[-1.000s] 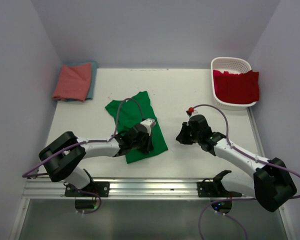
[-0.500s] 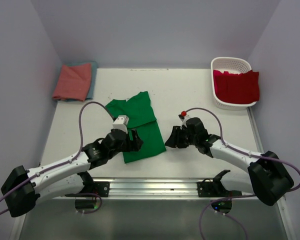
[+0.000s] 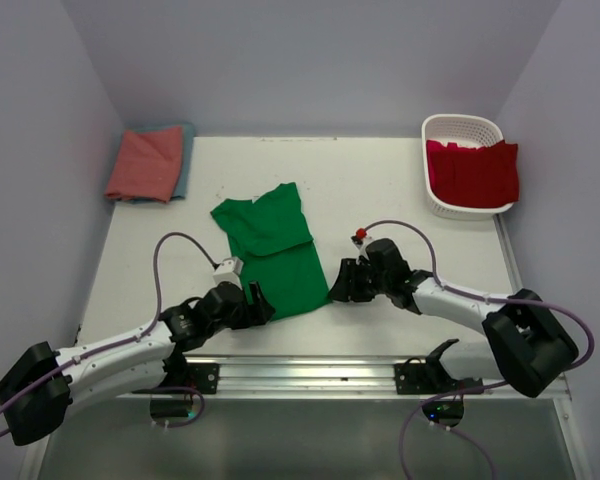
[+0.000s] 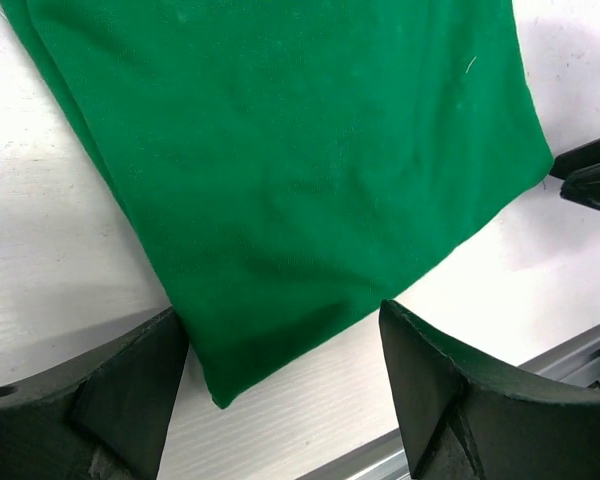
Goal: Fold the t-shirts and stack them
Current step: Fold the tshirt
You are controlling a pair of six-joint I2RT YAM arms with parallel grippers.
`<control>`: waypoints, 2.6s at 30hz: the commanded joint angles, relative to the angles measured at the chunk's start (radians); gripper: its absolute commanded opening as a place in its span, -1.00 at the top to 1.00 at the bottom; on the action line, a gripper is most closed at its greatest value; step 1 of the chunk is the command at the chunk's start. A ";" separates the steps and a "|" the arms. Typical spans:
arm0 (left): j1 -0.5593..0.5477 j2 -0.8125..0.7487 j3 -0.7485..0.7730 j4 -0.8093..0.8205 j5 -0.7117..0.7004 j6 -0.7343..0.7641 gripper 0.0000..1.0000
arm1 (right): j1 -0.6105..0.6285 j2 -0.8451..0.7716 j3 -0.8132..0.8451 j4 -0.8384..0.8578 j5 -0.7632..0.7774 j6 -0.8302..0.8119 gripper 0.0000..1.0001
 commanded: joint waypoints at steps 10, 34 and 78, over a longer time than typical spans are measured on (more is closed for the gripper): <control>0.000 0.048 -0.092 0.031 0.065 -0.045 -0.59 | 0.014 0.179 -0.054 0.221 0.002 0.027 0.12; -0.020 0.053 0.015 0.118 0.327 0.134 1.00 | 0.141 -0.555 -0.065 -0.460 0.149 0.076 1.00; 0.448 0.762 0.775 0.403 0.071 0.605 0.41 | -0.059 0.567 1.039 -0.271 0.807 -0.237 0.62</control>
